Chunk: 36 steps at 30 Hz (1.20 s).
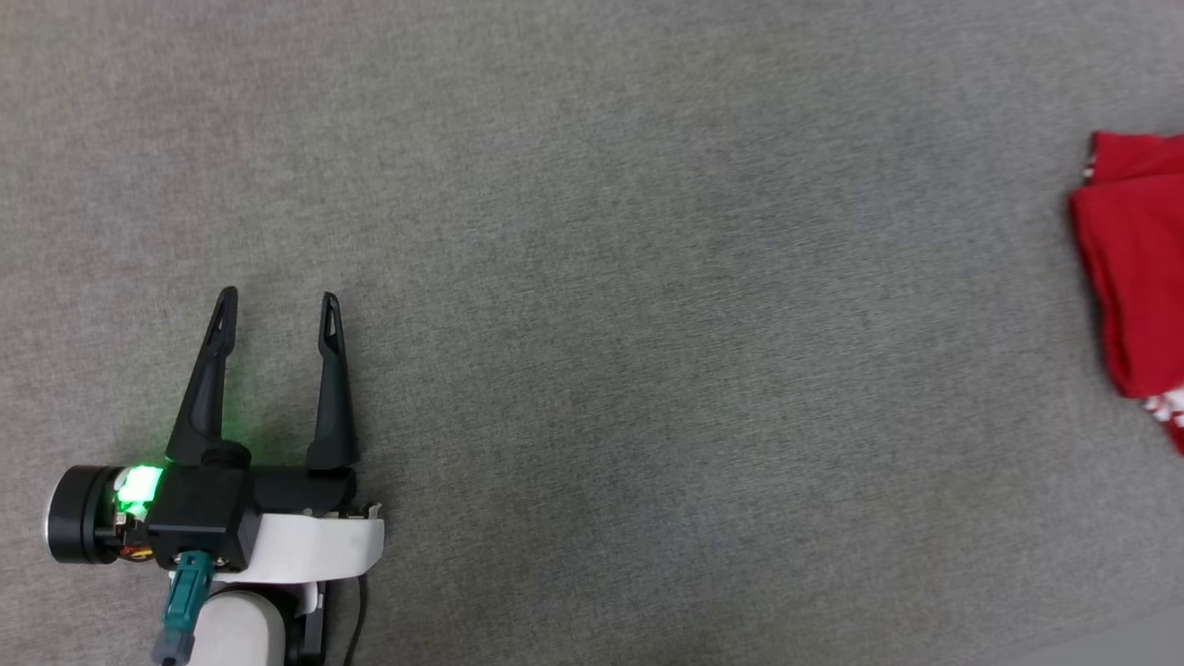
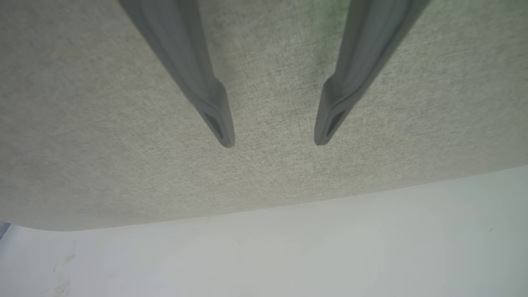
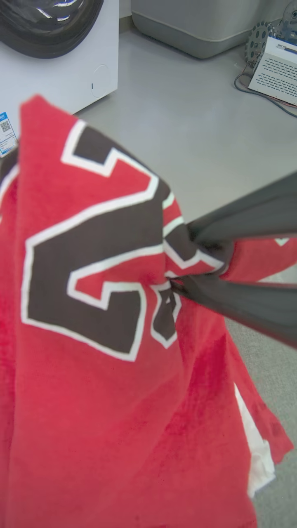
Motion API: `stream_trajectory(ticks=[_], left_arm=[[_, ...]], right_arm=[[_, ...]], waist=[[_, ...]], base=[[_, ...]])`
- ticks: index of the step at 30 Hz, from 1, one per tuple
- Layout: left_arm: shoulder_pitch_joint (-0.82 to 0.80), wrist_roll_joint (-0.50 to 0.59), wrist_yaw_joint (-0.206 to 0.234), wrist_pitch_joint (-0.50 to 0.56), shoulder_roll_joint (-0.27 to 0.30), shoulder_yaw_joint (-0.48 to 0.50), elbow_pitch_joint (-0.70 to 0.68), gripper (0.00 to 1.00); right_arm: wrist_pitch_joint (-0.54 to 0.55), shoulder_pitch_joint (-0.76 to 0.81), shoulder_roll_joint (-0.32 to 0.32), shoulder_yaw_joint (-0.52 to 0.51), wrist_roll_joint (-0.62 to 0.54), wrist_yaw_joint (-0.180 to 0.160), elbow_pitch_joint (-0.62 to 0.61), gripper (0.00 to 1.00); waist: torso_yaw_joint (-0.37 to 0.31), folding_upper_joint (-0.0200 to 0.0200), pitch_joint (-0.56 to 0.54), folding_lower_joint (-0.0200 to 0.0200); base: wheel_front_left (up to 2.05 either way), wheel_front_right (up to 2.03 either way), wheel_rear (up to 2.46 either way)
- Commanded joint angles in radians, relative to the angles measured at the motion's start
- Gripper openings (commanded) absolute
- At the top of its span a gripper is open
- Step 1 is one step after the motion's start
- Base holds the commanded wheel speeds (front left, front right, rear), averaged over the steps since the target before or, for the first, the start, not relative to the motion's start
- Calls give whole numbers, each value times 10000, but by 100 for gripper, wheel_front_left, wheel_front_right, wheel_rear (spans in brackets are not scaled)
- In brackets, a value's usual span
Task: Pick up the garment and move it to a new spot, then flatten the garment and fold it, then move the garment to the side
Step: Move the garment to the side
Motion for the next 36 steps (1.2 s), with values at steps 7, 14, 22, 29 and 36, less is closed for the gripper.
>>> stream_trajectory(ticks=[7, 14, 22, 29, 36], left_arm=[[-159, -5, 120, -22, -69, -126, -62, 100], [264, -119, 253, -24, -265, -280, 137, 100], [923, -255, 439, -24, -476, -321, 336, 100], [1477, -350, 480, -24, -586, -244, 543, 100], [1856, -389, 399, -24, -657, -170, 771, 100]], right_arm=[[-410, -376, 927, -733, -836, -12, 836, 100], [-1363, -422, 1116, -1428, -2456, -12, 1064, 100], [-4277, -398, 1800, -2650, -4348, -10, 265, 100], [-6695, 57, 3428, -3459, -5514, -10, -790, 100], [-7976, 951, 5337, -3497, -5718, -10, -1915, 100]], waist=[[140, -1, 47, -1], [421, -1, -1217, -1], [978, -1, -2598, -1], [1488, -1, -3442, -1], [1972, -1, -4124, -1]], base=[[0, 0, 0], [0, 0, 0], [0, 0, 0], [0, 0, 0], [0, 0, 0]])
